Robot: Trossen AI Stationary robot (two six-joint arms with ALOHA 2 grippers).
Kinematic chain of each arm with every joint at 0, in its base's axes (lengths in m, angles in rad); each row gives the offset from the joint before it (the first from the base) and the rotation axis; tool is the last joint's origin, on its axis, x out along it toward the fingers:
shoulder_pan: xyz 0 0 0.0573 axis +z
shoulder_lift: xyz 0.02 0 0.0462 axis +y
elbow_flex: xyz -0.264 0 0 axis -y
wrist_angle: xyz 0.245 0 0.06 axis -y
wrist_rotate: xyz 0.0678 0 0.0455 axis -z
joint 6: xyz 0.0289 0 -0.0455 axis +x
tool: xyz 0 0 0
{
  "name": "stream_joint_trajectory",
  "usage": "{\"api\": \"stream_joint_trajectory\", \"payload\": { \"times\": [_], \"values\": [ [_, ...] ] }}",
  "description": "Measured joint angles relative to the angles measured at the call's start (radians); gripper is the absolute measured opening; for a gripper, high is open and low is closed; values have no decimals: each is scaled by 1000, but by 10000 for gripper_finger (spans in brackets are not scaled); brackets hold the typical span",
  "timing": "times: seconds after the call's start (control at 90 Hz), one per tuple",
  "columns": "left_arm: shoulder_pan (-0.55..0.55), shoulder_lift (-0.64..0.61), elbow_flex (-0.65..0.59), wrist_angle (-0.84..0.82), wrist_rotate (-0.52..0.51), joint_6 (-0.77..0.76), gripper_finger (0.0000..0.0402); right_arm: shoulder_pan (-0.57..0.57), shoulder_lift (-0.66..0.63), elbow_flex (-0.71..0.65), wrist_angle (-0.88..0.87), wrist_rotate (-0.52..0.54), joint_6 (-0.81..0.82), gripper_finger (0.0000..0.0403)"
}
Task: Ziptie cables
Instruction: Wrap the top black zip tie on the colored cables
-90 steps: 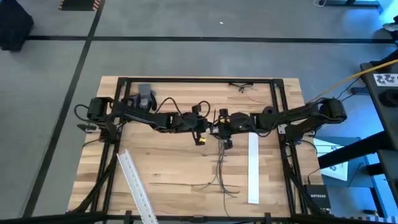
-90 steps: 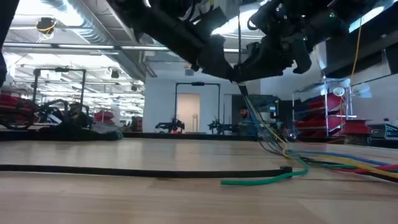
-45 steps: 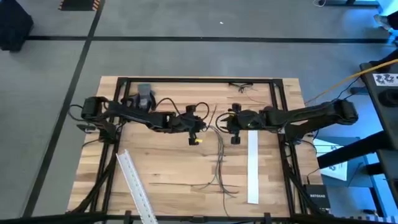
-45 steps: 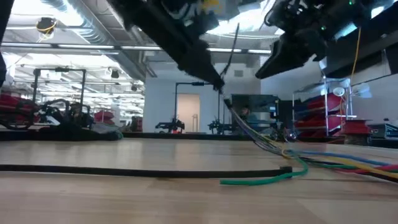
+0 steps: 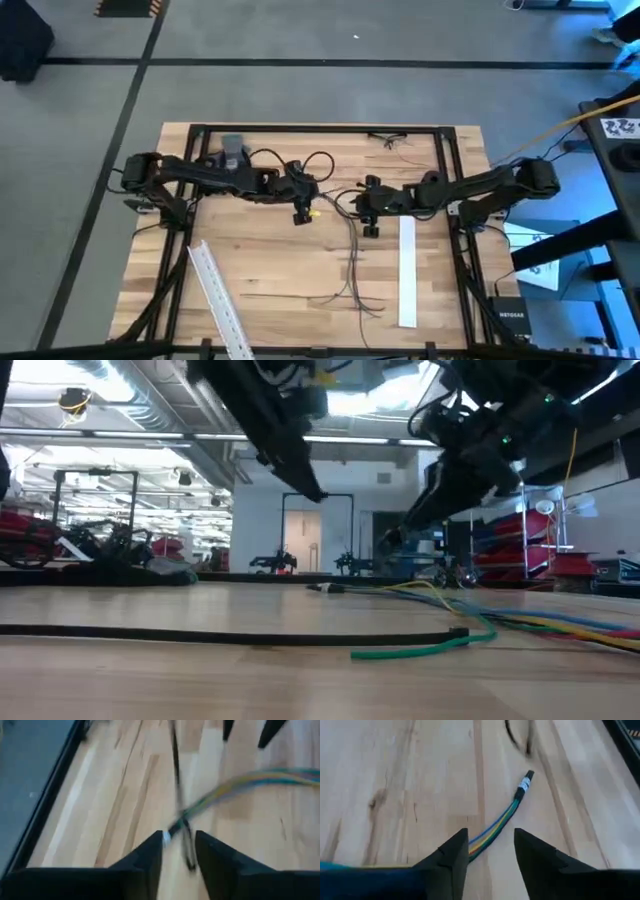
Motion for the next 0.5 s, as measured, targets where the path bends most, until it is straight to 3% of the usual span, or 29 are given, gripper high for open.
{"api": "stream_joint_trajectory", "payload": {
  "times": [0.2,0.389,0.5],
  "values": [
    [-92,-70,12,-394,33,-331,186,0,0,4,-24,-15,-3,200],
    [-293,-79,11,-711,75,-853,183,1,0,4,-38,-18,-3,202],
    [-411,-79,11,-796,177,-1139,176,1,0,4,-37,-18,-3,202]
  ]
}}
